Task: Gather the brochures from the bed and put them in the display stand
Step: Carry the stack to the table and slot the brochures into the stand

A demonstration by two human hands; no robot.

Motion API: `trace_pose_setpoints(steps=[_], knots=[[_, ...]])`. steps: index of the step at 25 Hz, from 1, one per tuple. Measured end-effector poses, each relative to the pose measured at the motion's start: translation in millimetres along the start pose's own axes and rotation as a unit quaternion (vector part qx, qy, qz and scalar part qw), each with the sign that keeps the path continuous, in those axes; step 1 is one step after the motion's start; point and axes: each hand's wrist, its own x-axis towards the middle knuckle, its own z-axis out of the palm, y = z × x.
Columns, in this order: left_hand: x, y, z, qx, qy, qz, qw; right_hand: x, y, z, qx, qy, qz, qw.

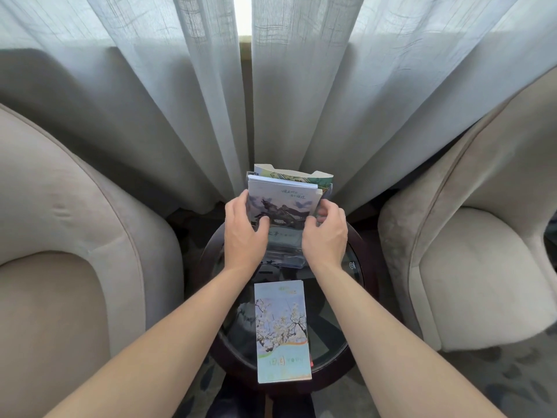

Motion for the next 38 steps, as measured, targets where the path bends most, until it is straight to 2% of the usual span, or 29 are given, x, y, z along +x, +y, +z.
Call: trace_pose_setpoints(steps=[10, 18, 23, 38], knots=[[-3.1, 9.7, 5.4, 0.013, -0.011, -0.013, 1.000, -7.5, 1.5, 1.7, 0.034, 0.024, 0.010, 0.999], [-5.2, 5.8, 8.1, 0.005, -0.018, -0.023, 1.000, -6.7, 5.2, -1.0, 0.034, -0.005, 0.000, 0.999], [-13.8, 5.4, 12.1, 0.008, -0.017, -0.065, 0.998, -16.8, 3.5, 4.4, 0.057, 0.014, 0.022, 0.998], [-19.8, 0.3, 8.9, 0.034, -0.020, -0.070, 0.997, -27.8, 9.0, 1.5, 0.054, -0.039, 0.038, 0.997]])
